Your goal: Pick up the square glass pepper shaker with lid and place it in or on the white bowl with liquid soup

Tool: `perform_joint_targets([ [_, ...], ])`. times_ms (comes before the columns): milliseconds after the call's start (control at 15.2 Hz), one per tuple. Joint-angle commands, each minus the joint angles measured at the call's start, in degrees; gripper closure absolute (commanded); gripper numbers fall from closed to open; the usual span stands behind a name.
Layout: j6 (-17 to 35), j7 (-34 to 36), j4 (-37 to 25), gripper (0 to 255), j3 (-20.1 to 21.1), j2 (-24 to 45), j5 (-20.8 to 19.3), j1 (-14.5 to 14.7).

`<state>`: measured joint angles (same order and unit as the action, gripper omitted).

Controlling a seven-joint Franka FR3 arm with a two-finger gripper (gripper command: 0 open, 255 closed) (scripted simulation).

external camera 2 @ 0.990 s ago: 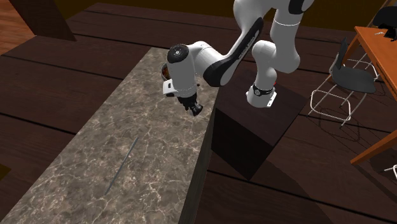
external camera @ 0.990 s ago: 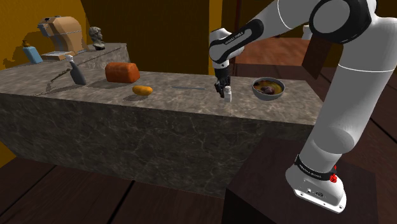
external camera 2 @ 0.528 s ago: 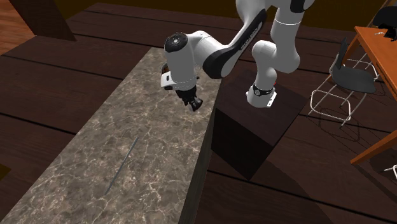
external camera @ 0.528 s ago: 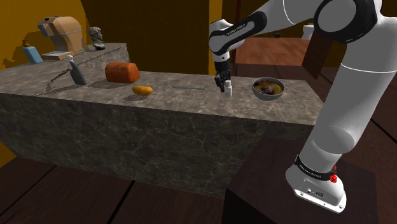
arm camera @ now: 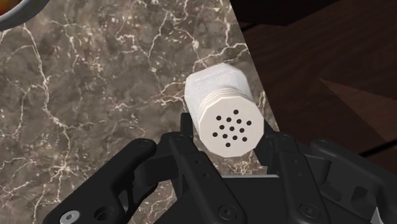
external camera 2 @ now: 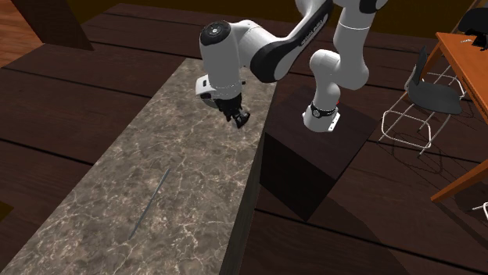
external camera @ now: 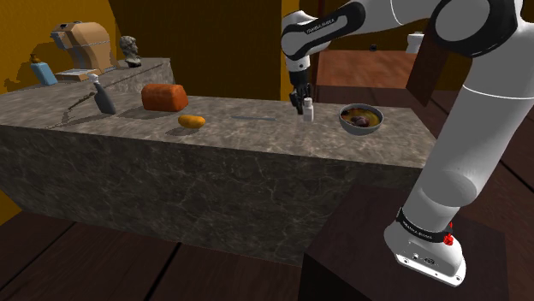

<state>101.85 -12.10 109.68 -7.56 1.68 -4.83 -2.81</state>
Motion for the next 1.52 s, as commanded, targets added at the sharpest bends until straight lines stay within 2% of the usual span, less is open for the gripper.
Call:
perform_joint_targets([
  [0, -1.5, 0.0, -1.3, 255, 0.0, -0.3, 0.0, 0.1],
  [396, -5.7, -0.3, -4.9, 255, 0.1, -0.8, 0.0, 0.1],
  [924, -4.0, -10.1, -1.1, 255, -5.2, -3.9, -2.3, -5.1],
  [1452, -2.7, -20.7, -1.6, 255, -11.0, -3.5, -3.9, -10.4],
])
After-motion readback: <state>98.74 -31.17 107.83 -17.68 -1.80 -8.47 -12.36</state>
